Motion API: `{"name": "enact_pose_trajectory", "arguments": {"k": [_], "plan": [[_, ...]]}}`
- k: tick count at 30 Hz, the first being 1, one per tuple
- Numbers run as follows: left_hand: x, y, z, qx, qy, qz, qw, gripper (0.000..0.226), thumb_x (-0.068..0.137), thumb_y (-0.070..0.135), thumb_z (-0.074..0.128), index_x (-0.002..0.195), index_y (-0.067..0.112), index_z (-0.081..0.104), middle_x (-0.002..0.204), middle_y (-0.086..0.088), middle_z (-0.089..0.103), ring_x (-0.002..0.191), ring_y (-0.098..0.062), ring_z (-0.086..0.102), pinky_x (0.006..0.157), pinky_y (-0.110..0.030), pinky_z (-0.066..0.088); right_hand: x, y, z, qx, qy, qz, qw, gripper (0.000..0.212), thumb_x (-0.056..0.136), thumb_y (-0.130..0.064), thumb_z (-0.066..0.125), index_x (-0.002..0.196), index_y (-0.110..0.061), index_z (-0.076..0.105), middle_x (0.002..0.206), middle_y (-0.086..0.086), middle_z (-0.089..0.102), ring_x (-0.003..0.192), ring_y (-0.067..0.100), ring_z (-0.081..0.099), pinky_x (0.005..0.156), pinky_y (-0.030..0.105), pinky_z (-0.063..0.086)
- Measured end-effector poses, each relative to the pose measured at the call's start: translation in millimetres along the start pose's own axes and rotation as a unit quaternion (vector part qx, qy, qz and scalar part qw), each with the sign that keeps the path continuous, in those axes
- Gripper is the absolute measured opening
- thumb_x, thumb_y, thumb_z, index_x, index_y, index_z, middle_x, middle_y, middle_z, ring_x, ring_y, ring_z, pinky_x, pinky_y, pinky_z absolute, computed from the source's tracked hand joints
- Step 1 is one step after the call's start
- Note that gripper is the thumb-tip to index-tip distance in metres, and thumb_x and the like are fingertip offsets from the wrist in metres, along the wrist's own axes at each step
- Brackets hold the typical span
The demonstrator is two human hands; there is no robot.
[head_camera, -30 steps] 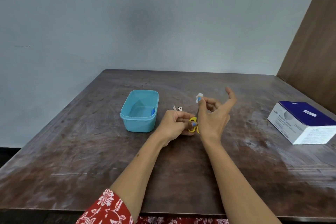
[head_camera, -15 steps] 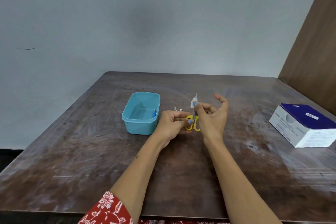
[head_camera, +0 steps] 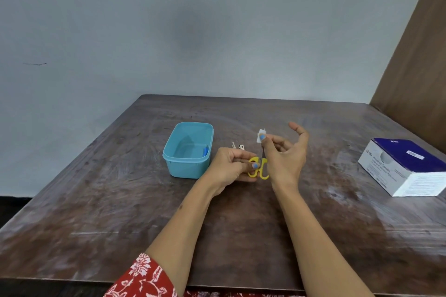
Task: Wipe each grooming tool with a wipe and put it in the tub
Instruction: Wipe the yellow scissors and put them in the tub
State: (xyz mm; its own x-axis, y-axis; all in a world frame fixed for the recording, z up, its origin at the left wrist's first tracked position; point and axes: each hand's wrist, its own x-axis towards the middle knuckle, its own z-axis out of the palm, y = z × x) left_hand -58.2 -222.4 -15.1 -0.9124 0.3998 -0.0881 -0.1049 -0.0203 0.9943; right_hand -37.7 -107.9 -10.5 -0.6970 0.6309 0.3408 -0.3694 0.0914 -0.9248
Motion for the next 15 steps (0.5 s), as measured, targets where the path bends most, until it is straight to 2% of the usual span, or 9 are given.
{"name": "enact_pose_trajectory", "arguments": {"k": [2,6,11,15], "plan": [[-0.1,0.9,1.3,0.009,0.009,0.01,1.0,0.023,0.082,-0.003,0.063,0.105,0.0,0.065,0.083,-0.009,0.069,0.077,-0.019,0.068,0.069,-0.032,0.06,0.2,0.1,-0.4,-0.009,0.002,-0.006,1.0,0.056,0.077,-0.007,0.074,0.119,-0.023,0.042,0.074,-0.002,0.071,0.071,0.015,0.069,0.076,0.033,0.055],[1.6,1.2,-0.9,-0.019,0.08,0.054,0.995,0.022,0.083,-0.005,0.062,0.104,0.0,0.066,0.082,-0.009,0.069,0.076,-0.018,0.067,0.066,-0.026,0.059,-2.2,0.5,0.2,-0.066,-0.042,-0.032,0.996,0.054,0.076,-0.007,0.076,0.117,-0.023,0.045,0.069,-0.009,0.068,0.066,0.0,0.066,0.073,0.017,0.053],[3.7,-1.7,-2.4,0.032,0.118,0.089,0.988,0.024,0.084,-0.001,0.063,0.107,0.003,0.068,0.087,-0.008,0.071,0.081,-0.018,0.069,0.075,-0.034,0.059,-0.9,4.9,-2.9,-0.142,-0.078,-0.09,0.983,0.037,0.077,-0.007,0.074,0.107,-0.019,0.056,0.072,-0.008,0.069,0.069,-0.009,0.063,0.066,0.004,0.046],[6.7,-2.5,-3.7,0.034,0.155,0.114,0.981,0.024,0.084,-0.001,0.062,0.108,0.002,0.067,0.087,-0.007,0.07,0.078,-0.016,0.067,0.075,-0.034,0.059,1.9,8.1,-5.6,-0.193,-0.097,-0.107,0.971,0.028,0.078,-0.005,0.072,0.102,-0.014,0.062,0.072,-0.009,0.067,0.065,-0.005,0.061,0.064,0.001,0.042]]}}
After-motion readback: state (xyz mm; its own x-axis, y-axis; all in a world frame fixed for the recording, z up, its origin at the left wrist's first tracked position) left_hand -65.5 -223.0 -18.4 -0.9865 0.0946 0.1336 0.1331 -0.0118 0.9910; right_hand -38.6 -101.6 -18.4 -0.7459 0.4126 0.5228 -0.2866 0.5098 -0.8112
